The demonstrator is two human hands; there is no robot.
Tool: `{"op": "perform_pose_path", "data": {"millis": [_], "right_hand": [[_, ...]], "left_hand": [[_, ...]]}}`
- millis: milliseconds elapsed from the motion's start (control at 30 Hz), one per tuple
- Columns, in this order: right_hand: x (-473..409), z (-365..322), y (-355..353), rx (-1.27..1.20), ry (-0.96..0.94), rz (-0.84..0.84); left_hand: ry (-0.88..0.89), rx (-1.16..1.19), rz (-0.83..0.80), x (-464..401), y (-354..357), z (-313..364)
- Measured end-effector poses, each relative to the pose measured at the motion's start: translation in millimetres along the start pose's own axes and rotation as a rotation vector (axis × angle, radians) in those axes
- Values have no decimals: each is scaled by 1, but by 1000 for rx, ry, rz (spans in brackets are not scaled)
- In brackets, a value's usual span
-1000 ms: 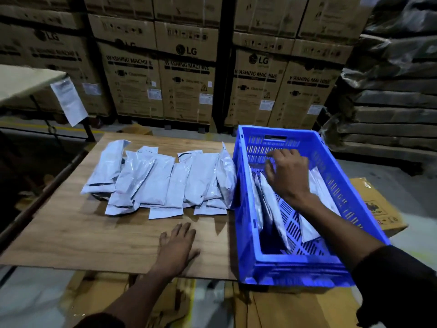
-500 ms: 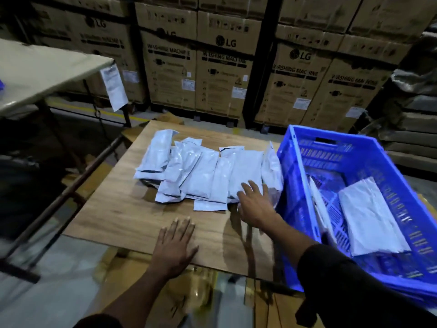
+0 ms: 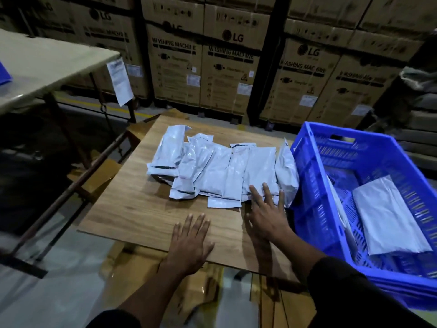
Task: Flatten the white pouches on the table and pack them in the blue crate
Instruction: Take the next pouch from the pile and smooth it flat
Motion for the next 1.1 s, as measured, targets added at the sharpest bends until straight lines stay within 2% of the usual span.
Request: {"op": "perform_pose_path", "data": {"millis": [233,500,767,1000,1100], "right_hand": [[58,-24,10,-73,26,113],[22,0,-26,-264,289,169],[-19,-7,-2,-319,360,13],[-18,7,7,-300,469,46],[-9,12,11,-357,511,1]], "left_hand": [[-2,14,49,0,0,-2],[-17,-9,52,-2,3,1],[-17,4,39,-3,6,0],[-8,23,50,-3,4,1],[1,22,56,-2,4,0]]}}
Point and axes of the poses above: each hand's wrist, its own x-axis away from the middle knuckle, its own y-axis out of the palm, z = x × y, the point moved 10 cm from there along -x, towards the middle knuckle, and after that the axes turned 4 degrees about -x, right-handed, at the moved point
